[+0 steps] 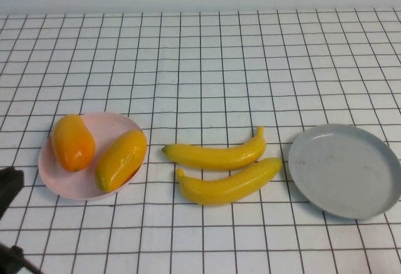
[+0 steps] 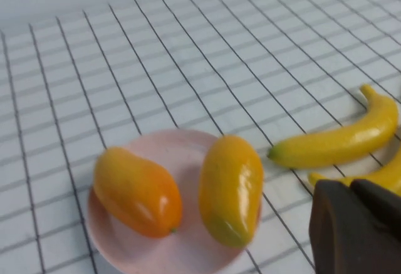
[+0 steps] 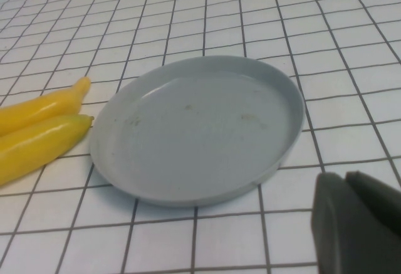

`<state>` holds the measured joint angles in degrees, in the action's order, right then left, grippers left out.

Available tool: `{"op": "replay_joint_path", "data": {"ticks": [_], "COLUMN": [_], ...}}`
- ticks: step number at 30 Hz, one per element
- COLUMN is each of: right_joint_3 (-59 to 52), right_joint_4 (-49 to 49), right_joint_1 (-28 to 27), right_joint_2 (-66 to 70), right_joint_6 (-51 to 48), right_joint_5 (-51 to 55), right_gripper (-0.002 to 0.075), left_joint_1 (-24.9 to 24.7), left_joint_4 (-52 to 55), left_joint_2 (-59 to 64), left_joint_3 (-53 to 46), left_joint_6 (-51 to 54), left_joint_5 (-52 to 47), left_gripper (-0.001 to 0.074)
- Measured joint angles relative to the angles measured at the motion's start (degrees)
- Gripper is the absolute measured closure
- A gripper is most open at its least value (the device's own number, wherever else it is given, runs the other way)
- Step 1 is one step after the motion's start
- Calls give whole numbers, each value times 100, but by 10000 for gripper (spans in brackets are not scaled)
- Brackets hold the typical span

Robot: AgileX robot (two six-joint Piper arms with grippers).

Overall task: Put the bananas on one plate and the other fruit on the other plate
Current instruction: Put another type of fruit in the right plate

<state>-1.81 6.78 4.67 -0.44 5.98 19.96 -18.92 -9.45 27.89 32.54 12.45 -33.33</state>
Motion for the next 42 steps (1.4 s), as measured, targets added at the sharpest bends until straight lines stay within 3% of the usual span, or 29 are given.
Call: {"op": "replay_joint_path", "data": {"ticks": [6, 9, 16, 20, 28, 42], "right_joint_3": [0, 0, 0, 0, 0, 0], "right_joint_4": [0, 0, 0, 0, 0, 0], "right_joint_1": [0, 0, 0, 0, 0, 0], "right_joint_2": [0, 0, 0, 0, 0, 0], "right_joint_6": [0, 0, 0, 0, 0, 0], "right_joint_5": [0, 0, 0, 0, 0, 0], "right_gripper": [741, 741, 741, 741, 741, 741], "left_joint_1": [82, 397, 1373, 1678, 1547, 1508], "left_joint_4": [790, 820, 784, 763, 745, 784], "left_joint_2": [-1414, -2094, -2843, -2843, -2843, -2850], "left_joint_3": [-1608, -2259, -3055, -3354, -3395, -3395], "left_joint_6": [-54, -73, -82, -82, -95, -95], "left_joint_5": [2209, 2557, 2289, 2183, 1228, 1187], "left_gripper": [736, 736, 736, 737, 737, 737]}}
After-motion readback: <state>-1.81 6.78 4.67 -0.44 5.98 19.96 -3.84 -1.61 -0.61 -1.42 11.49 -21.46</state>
